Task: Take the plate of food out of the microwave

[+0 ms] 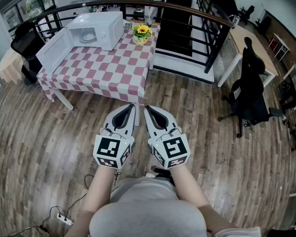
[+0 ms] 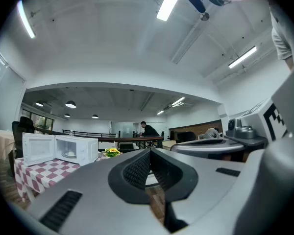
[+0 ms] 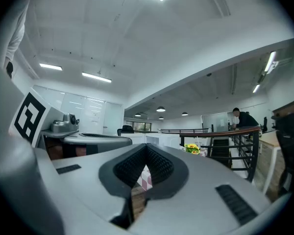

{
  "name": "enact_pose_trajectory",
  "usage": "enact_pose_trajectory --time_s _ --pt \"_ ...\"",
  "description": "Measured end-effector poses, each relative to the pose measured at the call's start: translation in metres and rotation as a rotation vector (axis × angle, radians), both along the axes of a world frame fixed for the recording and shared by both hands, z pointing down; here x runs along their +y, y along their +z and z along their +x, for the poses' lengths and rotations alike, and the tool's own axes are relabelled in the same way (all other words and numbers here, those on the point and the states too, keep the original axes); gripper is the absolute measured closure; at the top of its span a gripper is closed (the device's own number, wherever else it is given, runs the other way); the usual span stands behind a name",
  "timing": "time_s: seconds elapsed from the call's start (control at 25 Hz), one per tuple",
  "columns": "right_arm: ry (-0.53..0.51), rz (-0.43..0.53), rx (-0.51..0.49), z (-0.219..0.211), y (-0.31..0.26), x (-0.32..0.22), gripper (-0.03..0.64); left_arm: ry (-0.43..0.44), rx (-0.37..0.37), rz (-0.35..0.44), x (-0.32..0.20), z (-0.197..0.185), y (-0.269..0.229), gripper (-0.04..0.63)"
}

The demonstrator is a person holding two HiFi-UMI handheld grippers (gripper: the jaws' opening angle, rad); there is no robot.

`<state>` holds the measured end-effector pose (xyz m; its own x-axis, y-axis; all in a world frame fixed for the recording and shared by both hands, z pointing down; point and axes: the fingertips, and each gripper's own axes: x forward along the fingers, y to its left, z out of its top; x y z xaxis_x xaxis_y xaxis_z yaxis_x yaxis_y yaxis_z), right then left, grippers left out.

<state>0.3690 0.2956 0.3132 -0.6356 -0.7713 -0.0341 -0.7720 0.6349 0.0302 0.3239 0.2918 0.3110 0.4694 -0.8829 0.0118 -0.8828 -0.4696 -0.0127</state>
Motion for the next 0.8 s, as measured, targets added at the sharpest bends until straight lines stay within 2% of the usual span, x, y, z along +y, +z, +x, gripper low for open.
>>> enact_pose_trajectory --time_s 0.44,0.8 --pt "-0.038 -0.003 -0.012 0.027 -0.001 -0.016 0.592 -0.05 0.039 0.006 -0.016 0.024 -0.003 0.592" --pt "-0.081 -0.012 -0.033 0.027 0.006 -0.023 0.592 -0.101 0.075 0.007 -0.02 0.021 0.001 0.592"
